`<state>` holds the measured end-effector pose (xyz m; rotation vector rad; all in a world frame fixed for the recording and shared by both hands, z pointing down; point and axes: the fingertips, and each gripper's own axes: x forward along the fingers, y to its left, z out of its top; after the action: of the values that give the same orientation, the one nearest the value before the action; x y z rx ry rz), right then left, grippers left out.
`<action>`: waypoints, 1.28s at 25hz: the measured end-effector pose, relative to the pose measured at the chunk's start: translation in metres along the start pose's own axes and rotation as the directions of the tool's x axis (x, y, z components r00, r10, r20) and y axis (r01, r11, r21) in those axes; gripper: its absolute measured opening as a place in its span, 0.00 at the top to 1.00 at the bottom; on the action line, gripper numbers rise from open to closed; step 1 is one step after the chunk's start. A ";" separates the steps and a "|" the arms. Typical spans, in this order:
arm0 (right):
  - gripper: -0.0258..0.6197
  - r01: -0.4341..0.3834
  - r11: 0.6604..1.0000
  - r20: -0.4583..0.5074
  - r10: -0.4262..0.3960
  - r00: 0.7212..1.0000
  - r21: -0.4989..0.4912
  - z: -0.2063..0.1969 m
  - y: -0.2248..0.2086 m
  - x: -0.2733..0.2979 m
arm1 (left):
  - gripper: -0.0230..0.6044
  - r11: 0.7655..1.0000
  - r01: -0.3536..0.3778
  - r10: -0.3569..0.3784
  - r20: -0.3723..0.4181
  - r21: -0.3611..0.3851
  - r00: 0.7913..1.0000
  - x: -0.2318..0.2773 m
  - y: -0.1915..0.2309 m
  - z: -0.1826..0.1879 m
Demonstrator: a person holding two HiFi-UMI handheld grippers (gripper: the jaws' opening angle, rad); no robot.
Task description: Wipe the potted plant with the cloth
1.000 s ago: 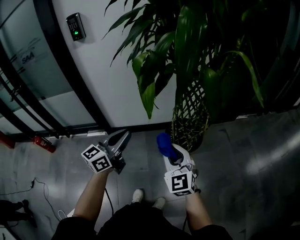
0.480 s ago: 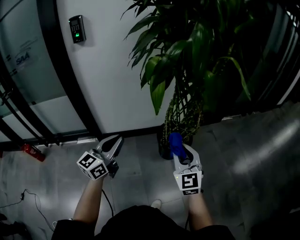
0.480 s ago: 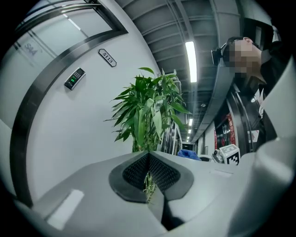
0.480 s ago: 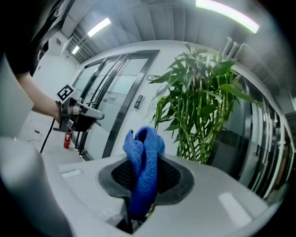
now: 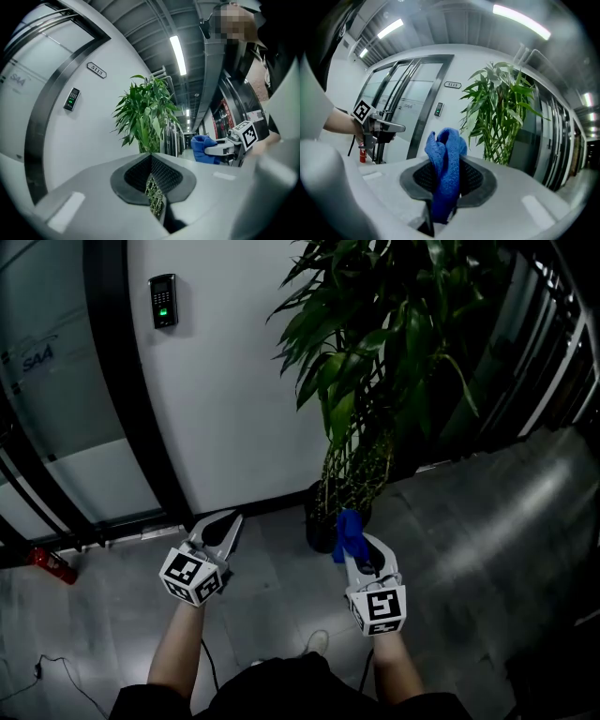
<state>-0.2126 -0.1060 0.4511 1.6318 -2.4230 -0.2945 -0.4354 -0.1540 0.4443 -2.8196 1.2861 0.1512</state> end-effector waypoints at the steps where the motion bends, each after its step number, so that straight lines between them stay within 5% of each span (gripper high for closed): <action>1: 0.82 0.013 1.000 -0.012 -0.013 1.000 -0.003 -0.001 0.007 -0.008 | 0.95 1.000 0.007 -0.007 0.006 -0.009 1.000 -0.008 -0.002 0.000; 6: 0.82 0.047 0.998 -0.062 -0.044 0.997 0.038 -0.008 0.033 -0.037 | 0.95 0.997 0.048 -0.048 -0.004 -0.052 0.999 -0.053 -0.011 -0.010; 15: 0.82 0.086 0.983 -0.012 -0.085 0.996 0.160 0.002 0.043 -0.054 | 0.95 0.993 -0.041 0.045 0.038 -0.113 0.998 -0.118 0.010 0.000; 25: 0.82 0.134 0.968 0.042 -0.146 0.988 0.212 -0.006 -0.008 -0.108 | 0.95 0.999 -0.022 0.023 0.029 -0.025 0.999 -0.100 -0.022 0.013; 32: 0.82 0.146 0.960 0.071 -0.167 0.983 0.238 -0.012 -0.045 -0.127 | 0.95 0.997 -0.076 0.076 0.071 0.001 0.995 -0.079 -0.050 0.022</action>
<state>-0.1224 -0.0051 0.4429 1.9553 -2.4770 -0.1140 -0.4508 -0.0598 0.4305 -2.7368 1.3772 0.2482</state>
